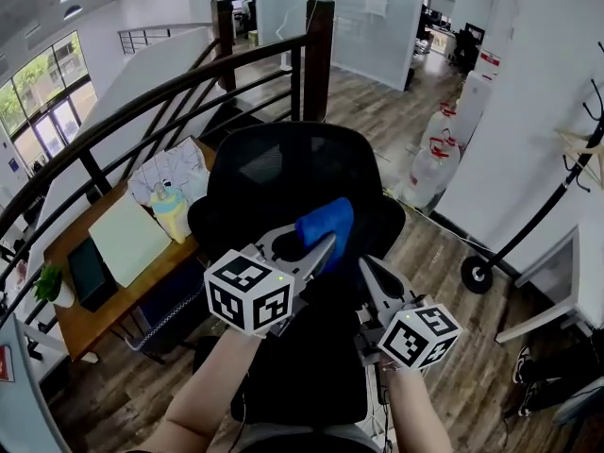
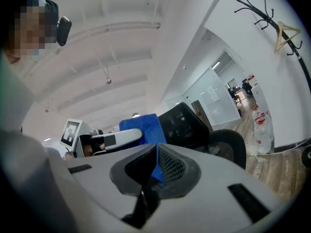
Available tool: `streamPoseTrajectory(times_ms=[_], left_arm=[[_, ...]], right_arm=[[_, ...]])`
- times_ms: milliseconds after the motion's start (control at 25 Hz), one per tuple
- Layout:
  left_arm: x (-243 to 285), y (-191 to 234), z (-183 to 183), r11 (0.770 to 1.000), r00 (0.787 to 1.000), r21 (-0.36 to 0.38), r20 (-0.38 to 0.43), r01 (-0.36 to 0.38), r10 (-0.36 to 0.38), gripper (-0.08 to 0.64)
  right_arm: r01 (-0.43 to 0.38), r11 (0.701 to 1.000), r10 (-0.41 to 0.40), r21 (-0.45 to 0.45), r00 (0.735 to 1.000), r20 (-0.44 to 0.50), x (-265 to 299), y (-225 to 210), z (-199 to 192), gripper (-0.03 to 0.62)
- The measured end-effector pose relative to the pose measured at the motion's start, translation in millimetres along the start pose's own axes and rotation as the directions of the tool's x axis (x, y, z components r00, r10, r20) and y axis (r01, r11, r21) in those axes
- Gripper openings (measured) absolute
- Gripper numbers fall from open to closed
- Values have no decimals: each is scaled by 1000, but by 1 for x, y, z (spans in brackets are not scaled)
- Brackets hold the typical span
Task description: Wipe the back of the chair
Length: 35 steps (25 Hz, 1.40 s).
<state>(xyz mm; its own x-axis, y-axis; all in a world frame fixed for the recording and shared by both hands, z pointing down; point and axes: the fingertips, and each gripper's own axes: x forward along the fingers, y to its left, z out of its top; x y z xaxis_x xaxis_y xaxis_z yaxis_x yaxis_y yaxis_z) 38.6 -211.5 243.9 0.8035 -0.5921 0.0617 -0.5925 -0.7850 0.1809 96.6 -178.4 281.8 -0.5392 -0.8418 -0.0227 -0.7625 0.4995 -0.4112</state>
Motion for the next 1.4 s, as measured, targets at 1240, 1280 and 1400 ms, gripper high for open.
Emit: streamPoseTrajectory(times_ms=[1240, 1280, 1400], left_arm=[[86, 79, 41, 976, 975, 9, -61, -215, 216, 102], [84, 83, 41, 973, 970, 12, -63, -233, 233, 103], [75, 95, 42, 963, 960, 19, -70, -270, 271, 103]], right_arm=[[-40, 999, 40, -10, 999, 19, 50, -29, 47, 32], [-43, 999, 43, -10, 999, 14, 51, -28, 46, 32], [-52, 999, 52, -7, 999, -1, 57, -24, 41, 32]])
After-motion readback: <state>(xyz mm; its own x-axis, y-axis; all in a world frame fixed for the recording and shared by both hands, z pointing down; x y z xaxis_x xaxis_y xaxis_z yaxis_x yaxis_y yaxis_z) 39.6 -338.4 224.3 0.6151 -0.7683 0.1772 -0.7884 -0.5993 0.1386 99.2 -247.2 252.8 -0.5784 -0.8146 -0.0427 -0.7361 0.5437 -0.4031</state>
